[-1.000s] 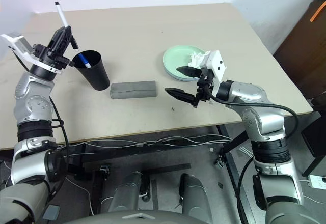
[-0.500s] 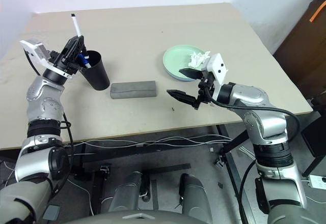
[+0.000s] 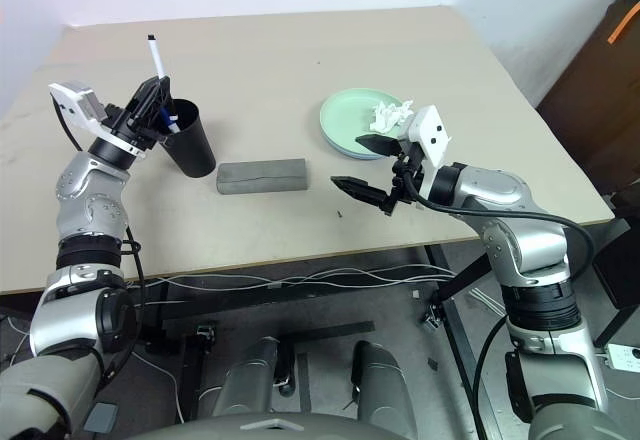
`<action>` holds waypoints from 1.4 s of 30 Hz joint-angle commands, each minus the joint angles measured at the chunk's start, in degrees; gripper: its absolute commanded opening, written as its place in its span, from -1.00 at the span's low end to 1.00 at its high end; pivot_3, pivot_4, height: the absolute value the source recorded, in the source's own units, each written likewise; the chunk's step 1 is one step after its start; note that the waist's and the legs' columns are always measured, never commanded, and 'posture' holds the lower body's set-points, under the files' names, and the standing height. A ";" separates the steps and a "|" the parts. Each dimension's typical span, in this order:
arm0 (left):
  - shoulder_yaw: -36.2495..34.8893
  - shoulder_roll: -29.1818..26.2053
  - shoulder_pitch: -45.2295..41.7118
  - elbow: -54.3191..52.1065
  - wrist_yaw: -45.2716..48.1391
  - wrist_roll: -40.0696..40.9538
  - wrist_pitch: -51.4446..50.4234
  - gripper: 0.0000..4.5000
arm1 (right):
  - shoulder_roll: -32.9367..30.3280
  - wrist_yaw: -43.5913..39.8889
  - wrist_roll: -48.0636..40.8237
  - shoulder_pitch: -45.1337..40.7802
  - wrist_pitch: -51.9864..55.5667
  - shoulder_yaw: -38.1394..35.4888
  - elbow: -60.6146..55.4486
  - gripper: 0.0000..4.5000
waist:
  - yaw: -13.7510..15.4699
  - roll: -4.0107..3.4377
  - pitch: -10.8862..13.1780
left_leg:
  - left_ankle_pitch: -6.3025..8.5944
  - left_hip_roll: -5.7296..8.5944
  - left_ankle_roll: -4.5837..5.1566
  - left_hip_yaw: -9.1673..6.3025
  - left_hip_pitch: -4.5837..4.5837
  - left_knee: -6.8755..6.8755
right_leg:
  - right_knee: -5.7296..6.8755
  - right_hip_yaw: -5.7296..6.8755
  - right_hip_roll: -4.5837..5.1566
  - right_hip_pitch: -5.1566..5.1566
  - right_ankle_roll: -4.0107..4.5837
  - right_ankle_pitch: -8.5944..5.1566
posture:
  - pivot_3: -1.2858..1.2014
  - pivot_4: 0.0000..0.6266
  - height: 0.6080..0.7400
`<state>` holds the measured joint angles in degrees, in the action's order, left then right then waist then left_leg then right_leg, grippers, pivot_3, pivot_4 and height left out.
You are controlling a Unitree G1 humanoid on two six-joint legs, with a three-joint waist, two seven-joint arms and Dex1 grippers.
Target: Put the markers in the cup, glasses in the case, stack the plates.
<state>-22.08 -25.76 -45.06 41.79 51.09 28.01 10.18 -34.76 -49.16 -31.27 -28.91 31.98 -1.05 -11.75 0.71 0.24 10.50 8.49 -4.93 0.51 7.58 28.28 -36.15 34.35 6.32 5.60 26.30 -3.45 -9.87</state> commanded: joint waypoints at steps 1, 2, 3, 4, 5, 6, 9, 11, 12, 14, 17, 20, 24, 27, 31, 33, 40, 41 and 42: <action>0.04 -0.31 -0.61 -1.25 0.03 0.05 0.49 -0.85 | -0.56 0.23 -0.58 -0.27 -0.50 -1.94 -2.56 1.00 | 0.00 0.00 0.00 | 0.00 0.00 0.00 0.00 0.00 0.00 | 0.00 0.00 0.00 0.00 0.00 0.00 | 0.03 -0.52 0.98; -0.01 -0.24 -0.62 -1.31 -0.06 0.13 0.47 -0.69 | -0.55 0.25 -0.56 -0.27 -0.52 -1.90 -2.57 1.00 | -0.01 0.00 0.00 | 0.00 0.00 0.00 0.00 0.00 0.00 | 0.00 0.00 0.00 0.00 0.00 0.00 | 0.03 -0.52 0.98; -0.06 -0.18 -0.66 -1.35 -0.15 0.18 0.51 -0.56 | -0.53 0.26 -0.56 -0.30 -0.53 -1.88 -2.53 1.00 | -0.01 0.00 0.00 | 0.00 0.00 0.00 0.00 0.00 0.00 | 0.01 0.00 0.00 0.00 0.00 0.00 | 0.03 -0.52 0.98; -0.05 -0.17 -0.71 -1.39 -0.20 0.17 0.54 -0.41 | -0.54 0.25 -0.55 -0.34 -0.55 -1.87 -2.45 1.00 | -0.01 0.00 0.00 | 0.00 0.00 0.00 0.00 0.00 0.00 | 0.01 0.00 0.00 0.00 0.00 0.00 | 0.03 -0.52 0.98; -0.05 -0.17 -0.77 -1.44 -0.26 0.17 0.54 -0.25 | -0.55 0.23 -0.54 -0.38 -0.59 -1.87 -2.36 1.00 | -0.01 0.00 0.00 | 0.00 0.00 0.00 0.00 0.00 0.00 | 0.01 0.00 0.00 0.00 0.00 0.00 | 0.03 -0.52 0.98; -0.05 -0.15 -0.81 -1.68 -0.06 0.37 0.31 -0.10 | -0.57 0.20 -0.53 -0.41 -0.65 -1.87 -2.27 1.00 | -0.01 0.00 0.00 | 0.00 0.00 0.00 0.00 0.00 0.00 | 0.01 0.00 0.00 0.00 0.00 0.00 | 0.03 -0.52 0.98; -0.02 -0.39 -0.74 -2.14 0.20 0.57 -0.22 0.36 | -0.48 0.28 -0.41 -0.43 -0.73 -1.71 -2.22 1.00 | 0.00 0.00 0.00 | 0.00 0.00 0.00 0.00 0.00 -0.01 | 0.01 0.00 0.00 0.00 0.00 0.00 | 0.03 -0.52 0.98; 0.03 -0.56 -0.68 -2.53 0.03 0.42 -0.41 0.67 | -0.44 0.27 -0.32 -0.42 -0.81 -1.61 -2.15 1.00 | -0.01 0.00 0.00 | 0.00 0.00 0.00 0.00 0.00 -0.01 | 0.01 0.00 0.00 -0.01 0.00 0.00 | 0.03 -0.52 0.98; 0.13 -0.71 -0.65 -2.77 -0.15 0.17 -0.41 0.83 | -0.41 0.28 -0.28 -0.44 -0.83 -1.56 -2.12 1.00 | 0.00 0.00 0.00 | 0.00 0.00 0.00 0.00 0.00 -0.01 | 0.02 0.00 0.00 -0.01 0.00 0.00 | 0.03 -0.52 0.98; -0.05 -1.02 -1.03 -3.27 -0.93 -0.05 -0.30 0.99 | -0.28 0.27 -0.29 -0.51 -0.91 -1.52 -2.03 1.00 | -0.01 0.00 0.00 | 0.00 0.00 0.01 0.00 0.00 -0.01 | 0.02 0.00 0.00 -0.01 0.00 0.00 | 0.03 -0.52 0.98; -0.18 -2.06 -1.84 -4.14 -2.31 -0.08 -1.81 0.99 | -0.12 0.15 -0.28 -0.74 -1.07 -1.45 -1.66 1.00 | -0.03 0.00 0.00 | 0.00 0.00 0.01 0.00 0.00 -0.02 | 0.03 0.00 0.00 -0.01 0.00 0.00 | 0.03 -0.52 0.98; -0.38 -4.47 -1.44 -8.69 -1.99 1.84 -7.70 0.99 | -0.15 -0.14 -0.26 -0.91 -1.27 -1.47 -1.21 1.00 | -0.06 0.00 0.00 | -0.01 0.00 0.01 -0.01 0.00 -0.02 | 0.03 0.00 -0.01 0.00 0.00 0.00 | 0.03 -0.52 0.98; -0.39 -8.93 2.77 -16.71 4.62 6.14 -16.44 0.99 | 0.38 -1.18 -1.09 -1.03 -2.38 -2.45 0.20 1.00 | -0.18 -0.01 0.00 | 0.00 0.00 0.01 0.00 -0.01 -0.01 | 0.02 -0.01 -0.01 0.00 0.00 0.00 | 0.03 -0.52 0.98; -1.55 -11.87 5.01 -17.82 5.83 6.78 -18.50 0.99 | 0.71 -1.48 -0.73 -1.25 -3.22 -2.15 1.21 1.00 | -0.15 -0.02 0.00 | 0.00 0.00 0.00 0.01 -0.06 0.01 | 0.03 -0.03 -0.02 -0.01 0.00 -0.01 | 0.03 -0.52 0.98; -2.21 -14.62 8.83 -21.25 11.30 9.57 -21.49 0.99 | 1.21 -1.92 -0.86 -1.27 -5.22 -2.93 2.59 1.00 | -0.11 -0.02 0.00 | 0.00 -0.02 -0.01 -0.01 -0.07 0.02 | 0.03 -0.02 -0.02 0.01 0.05 0.03 | 0.03 -0.52 0.98; -2.01 -15.60 10.90 -23.08 13.18 10.67 -24.03 0.99 | 1.68 -2.22 -0.61 -1.14 -6.60 -3.01 3.23 1.00 | 0.02 -0.03 0.00 | 0.01 -0.03 -0.01 -0.01 -0.07 0.03 | -0.02 0.00 -0.02 0.07 0.07 0.04 | 0.03 -0.52 0.98; -1.74 -15.59 16.56 -27.75 15.17 10.29 -24.20 0.99 | 1.88 -3.29 -0.32 -0.94 -8.01 -3.15 5.16 1.00 | -0.05 -0.03 0.00 | 0.01 -0.04 -0.02 0.02 0.00 0.19 | -0.13 0.01 -0.02 0.08 0.10 0.06 | 0.03 -0.52 0.98; -1.63 -15.14 17.58 -28.80 15.18 10.33 -24.10 0.99 | 1.88 -3.54 -0.56 -0.97 -7.93 -3.18 5.35 1.00 | -0.09 -0.03 0.00 | 0.01 -0.04 -0.02 0.02 0.00 0.20 | -0.13 0.01 -0.02 0.09 0.10 0.06 | 0.03 -0.52 0.98; -1.61 -14.77 18.53 -29.90 15.00 10.54 -24.35 0.99 | 1.79 -3.90 -0.76 -0.90 -7.93 -3.28 5.53 1.00 | -0.12 -0.04 0.00 | 0.01 -0.04 -0.02 0.03 0.00 0.22 | -0.14 0.01 -0.02 0.09 0.10 0.06 | 0.03 -0.52 0.98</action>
<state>-23.30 -40.63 -27.11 15.00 65.94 37.47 -14.44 -33.03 -52.43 -31.23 -29.09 25.02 -2.81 -5.67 0.58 0.20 10.50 8.51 -4.97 0.49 7.63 28.27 -35.94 34.21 6.32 5.58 26.39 -3.35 -9.82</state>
